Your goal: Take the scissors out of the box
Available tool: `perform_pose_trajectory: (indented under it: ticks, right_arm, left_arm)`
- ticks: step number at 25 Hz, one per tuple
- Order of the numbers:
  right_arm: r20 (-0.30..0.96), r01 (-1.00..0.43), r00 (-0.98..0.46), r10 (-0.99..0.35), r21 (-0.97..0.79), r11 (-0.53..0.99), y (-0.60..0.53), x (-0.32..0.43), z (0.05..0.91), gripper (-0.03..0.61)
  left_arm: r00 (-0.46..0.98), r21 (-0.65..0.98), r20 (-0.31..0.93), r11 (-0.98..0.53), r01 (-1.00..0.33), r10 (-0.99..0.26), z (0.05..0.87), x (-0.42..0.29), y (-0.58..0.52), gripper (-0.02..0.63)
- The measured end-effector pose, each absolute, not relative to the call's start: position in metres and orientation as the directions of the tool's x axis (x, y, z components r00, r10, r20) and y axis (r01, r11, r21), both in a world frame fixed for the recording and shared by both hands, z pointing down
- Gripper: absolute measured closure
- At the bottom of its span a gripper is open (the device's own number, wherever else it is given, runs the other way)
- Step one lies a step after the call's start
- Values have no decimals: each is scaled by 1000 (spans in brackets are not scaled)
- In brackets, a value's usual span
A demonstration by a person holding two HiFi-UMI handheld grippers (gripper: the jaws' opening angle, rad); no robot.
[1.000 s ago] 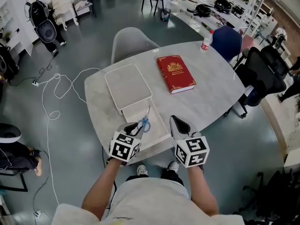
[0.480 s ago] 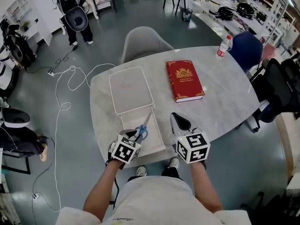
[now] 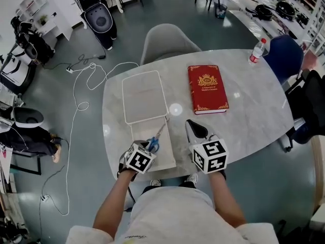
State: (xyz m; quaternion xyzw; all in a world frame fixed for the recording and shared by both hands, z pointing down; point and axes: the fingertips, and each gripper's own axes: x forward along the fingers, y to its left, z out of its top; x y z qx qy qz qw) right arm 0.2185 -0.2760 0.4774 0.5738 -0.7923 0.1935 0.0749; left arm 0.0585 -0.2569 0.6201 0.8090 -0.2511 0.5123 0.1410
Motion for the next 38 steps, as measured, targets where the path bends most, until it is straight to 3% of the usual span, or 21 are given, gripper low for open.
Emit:
perform_pose_trajectory:
  ticks: [25, 38]
  right_arm:
    - [339, -859, -511, -790, -249, 448, -304, 232, 489, 572]
    - [349, -845, -533, -771, -263, 465, -299, 241, 500, 574]
  left_arm:
    - [104, -116, 969, -788, -605, -223, 656, 61, -268, 497]
    - [101, -33, 987, -774, -633, -124, 661, 62, -271, 505]
